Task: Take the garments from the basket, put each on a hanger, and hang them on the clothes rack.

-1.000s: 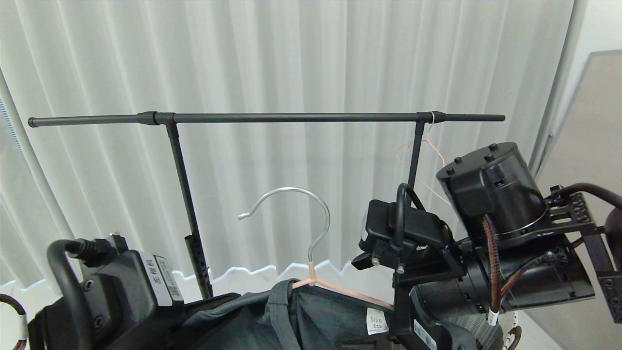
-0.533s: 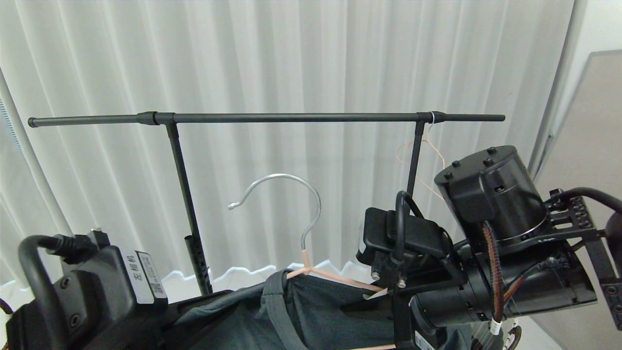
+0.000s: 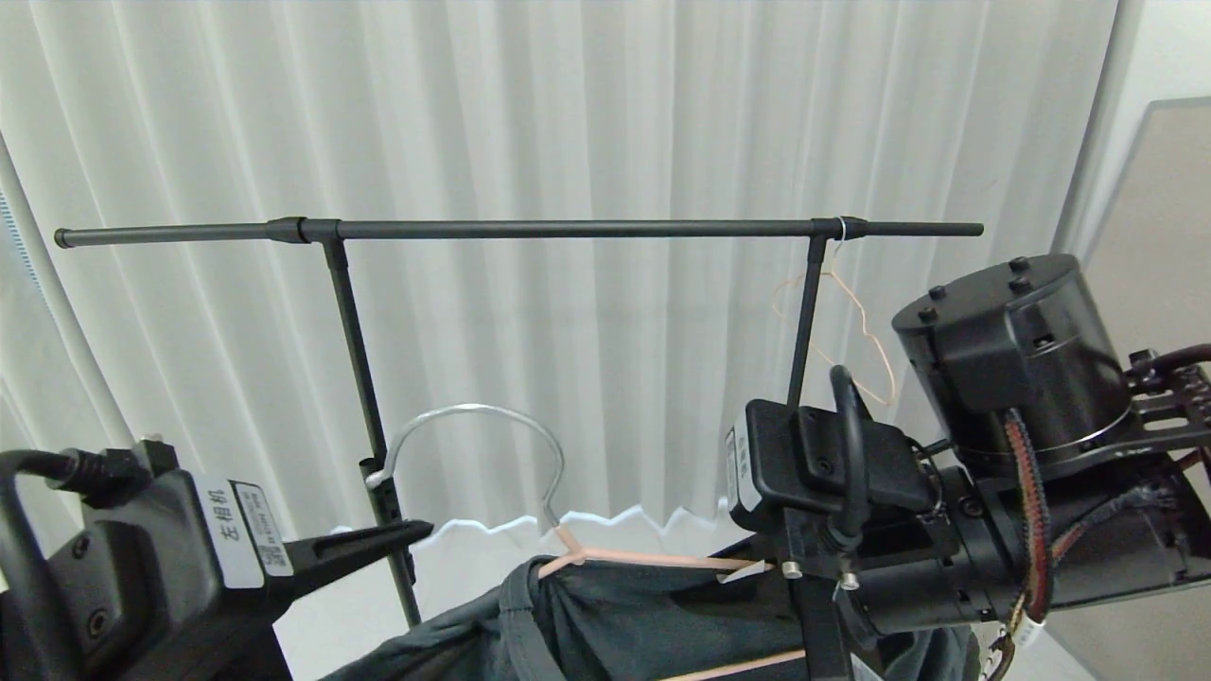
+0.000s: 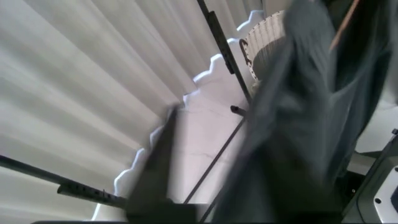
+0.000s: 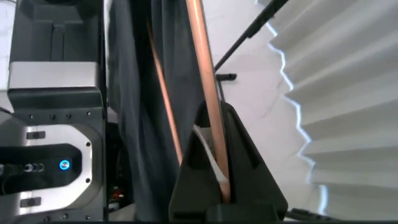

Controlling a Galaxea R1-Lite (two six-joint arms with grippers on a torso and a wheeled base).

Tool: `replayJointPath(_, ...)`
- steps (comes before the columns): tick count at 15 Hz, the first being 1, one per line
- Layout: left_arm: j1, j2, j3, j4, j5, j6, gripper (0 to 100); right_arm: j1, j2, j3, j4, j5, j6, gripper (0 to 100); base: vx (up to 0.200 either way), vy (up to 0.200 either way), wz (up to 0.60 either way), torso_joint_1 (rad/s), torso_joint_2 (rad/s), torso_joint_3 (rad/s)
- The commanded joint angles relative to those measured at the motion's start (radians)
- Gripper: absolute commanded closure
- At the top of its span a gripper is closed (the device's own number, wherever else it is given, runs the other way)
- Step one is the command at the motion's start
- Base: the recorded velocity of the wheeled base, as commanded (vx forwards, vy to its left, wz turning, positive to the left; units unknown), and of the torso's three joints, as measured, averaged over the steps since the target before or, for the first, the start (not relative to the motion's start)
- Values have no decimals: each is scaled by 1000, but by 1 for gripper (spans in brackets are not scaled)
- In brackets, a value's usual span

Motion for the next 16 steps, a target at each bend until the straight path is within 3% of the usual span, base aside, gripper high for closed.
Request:
replayJointPath(1, -1, 0, -1, -2, 1, -1, 0, -3, -38, -1, 0, 1, -24, 100, 0, 0, 0, 0, 0, 0)
replayJointPath(4, -1, -8, 7, -5, 1, -4, 0, -32, -75, 18, 2, -4, -38, 100, 0, 0, 0, 0, 0, 0)
replayJointPath(7, 8, -40, 55, -5, 1, -7, 0, -111, -119, 58, 0, -1, -126, 100, 0, 0, 0, 0, 0, 0)
replayJointPath(13, 143, -77, 236, -5, 0, -14, 0, -161, -173, 65, -27, 55, -193, 100, 0, 0, 0, 0, 0, 0)
replayJointPath(16, 181, -60, 289, -5, -3, -84, 0, -161, -184, 65, -70, 87, -193, 100, 0, 0, 0, 0, 0, 0)
